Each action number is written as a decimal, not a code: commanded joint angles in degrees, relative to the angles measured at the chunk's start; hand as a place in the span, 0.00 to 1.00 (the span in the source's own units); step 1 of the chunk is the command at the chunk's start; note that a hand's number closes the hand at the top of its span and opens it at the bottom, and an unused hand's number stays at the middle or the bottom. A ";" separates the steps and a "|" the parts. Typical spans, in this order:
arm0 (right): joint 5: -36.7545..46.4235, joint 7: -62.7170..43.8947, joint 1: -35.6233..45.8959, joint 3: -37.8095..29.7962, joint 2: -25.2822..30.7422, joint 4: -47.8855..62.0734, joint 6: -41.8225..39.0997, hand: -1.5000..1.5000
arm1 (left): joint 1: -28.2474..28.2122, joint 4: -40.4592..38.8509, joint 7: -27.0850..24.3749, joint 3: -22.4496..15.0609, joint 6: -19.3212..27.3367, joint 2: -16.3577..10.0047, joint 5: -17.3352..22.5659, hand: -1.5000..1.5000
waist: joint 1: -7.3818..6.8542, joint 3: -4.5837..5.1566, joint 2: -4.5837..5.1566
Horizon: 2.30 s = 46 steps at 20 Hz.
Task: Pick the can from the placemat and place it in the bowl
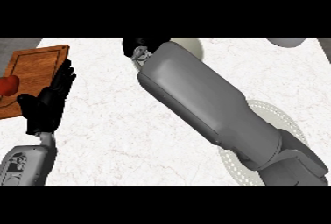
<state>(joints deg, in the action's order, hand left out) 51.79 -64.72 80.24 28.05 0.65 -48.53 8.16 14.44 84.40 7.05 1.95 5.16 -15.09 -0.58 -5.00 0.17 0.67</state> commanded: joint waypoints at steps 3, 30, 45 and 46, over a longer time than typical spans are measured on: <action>-0.90 -1.61 -2.16 -3.34 -0.62 5.44 13.26 1.00 | -1.02 0.42 0.04 1.20 1.53 0.09 -0.54 0.50 | 2.03 -0.11 -0.02; -15.61 36.11 -8.02 -27.90 4.31 31.07 20.42 0.00 | -4.12 4.29 -0.15 3.02 -0.16 -0.73 -0.02 0.50 | 1.99 -0.24 0.40; -36.63 56.93 -30.88 -41.37 4.52 0.87 23.67 0.00 | -6.33 1.32 -1.87 6.37 -2.05 -2.32 1.27 0.50 | 6.21 -0.17 -1.08; -37.35 56.88 -32.87 -41.71 6.49 -0.97 21.76 0.00 | -3.95 1.38 0.09 6.82 -1.64 -2.89 1.24 0.50 | 6.41 -0.17 -1.08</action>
<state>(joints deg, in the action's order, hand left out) 17.27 -8.91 55.06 -13.48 5.00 -42.22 35.04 8.96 87.50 7.00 7.02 4.31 -16.56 0.13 0.41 -0.05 -0.13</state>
